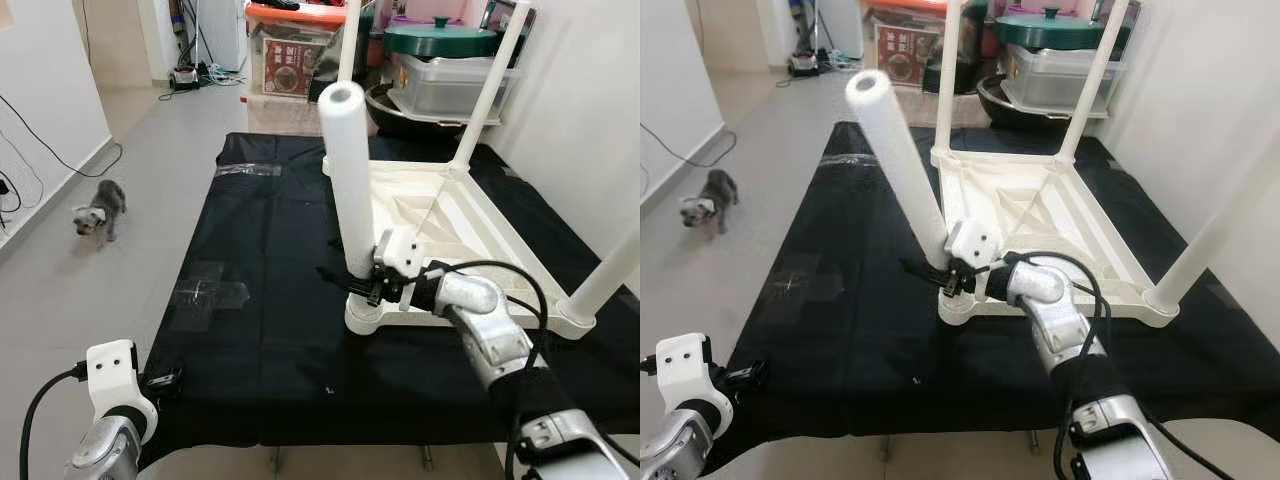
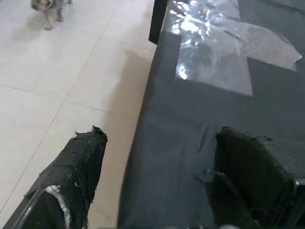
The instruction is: Building children table
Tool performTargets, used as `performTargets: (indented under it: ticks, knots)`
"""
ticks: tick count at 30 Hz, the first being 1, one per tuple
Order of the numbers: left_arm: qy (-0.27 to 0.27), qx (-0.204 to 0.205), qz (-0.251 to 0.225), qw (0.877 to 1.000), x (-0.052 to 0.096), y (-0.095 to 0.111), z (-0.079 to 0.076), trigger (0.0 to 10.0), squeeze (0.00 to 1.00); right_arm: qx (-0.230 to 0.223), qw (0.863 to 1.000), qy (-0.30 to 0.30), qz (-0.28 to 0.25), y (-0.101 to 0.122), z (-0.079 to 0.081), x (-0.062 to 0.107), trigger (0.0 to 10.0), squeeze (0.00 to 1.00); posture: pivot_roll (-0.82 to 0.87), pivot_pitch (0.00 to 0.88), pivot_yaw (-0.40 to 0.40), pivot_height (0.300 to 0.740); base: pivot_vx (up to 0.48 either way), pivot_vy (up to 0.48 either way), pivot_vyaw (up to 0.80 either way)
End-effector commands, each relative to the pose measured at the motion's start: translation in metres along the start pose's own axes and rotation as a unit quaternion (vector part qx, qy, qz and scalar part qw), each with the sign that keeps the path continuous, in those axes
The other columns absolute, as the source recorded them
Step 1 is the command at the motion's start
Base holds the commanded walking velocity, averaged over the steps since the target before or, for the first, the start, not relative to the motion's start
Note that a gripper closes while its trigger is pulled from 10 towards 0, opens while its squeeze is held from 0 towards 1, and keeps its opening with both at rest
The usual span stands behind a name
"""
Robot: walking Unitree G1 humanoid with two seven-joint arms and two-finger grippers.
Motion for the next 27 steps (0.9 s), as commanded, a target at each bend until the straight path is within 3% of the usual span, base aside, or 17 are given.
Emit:
performTargets:
  ticks: [1, 12, 27]
  knots:
    - [0.002, -0.010, 0.009, 1.000, -0.001, -0.003, 0.002, 10.0, 0.00, -0.150, 0.983, 0.102, 0.019, -0.033, 0.045, -0.007, 10.0, 0.00, 0.06, 0.000, -0.060, 0.740, 0.000, 0.000, 0.00]
    - [0.004, -0.011, 0.010, 1.000, 0.000, -0.003, 0.003, 10.0, 0.00, -0.115, 0.984, 0.137, 0.012, -0.029, 0.044, -0.012, 10.0, 0.00, 0.08, 0.000, -0.071, 0.740, 0.000, 0.000, 0.00]
    - [-0.003, -0.005, 0.011, 1.000, -0.001, -0.004, -0.002, 10.0, 0.00, -0.134, 0.981, 0.137, 0.002, -0.022, 0.032, -0.019, 10.0, 0.01, 0.07, 0.000, -0.072, 0.740, 0.000, 0.000, 0.00]
Point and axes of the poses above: a point about 5 cm out from each wrist's last joint towards the gripper, its own x axis pointing back from the gripper into the wrist, its own y axis along the axis of the wrist's last joint, z = x × y, the point moved 3 cm from there along -x, pointing out of the wrist towards the gripper, and after that the axes turned 13 degrees about x, right-handed, at the moved point
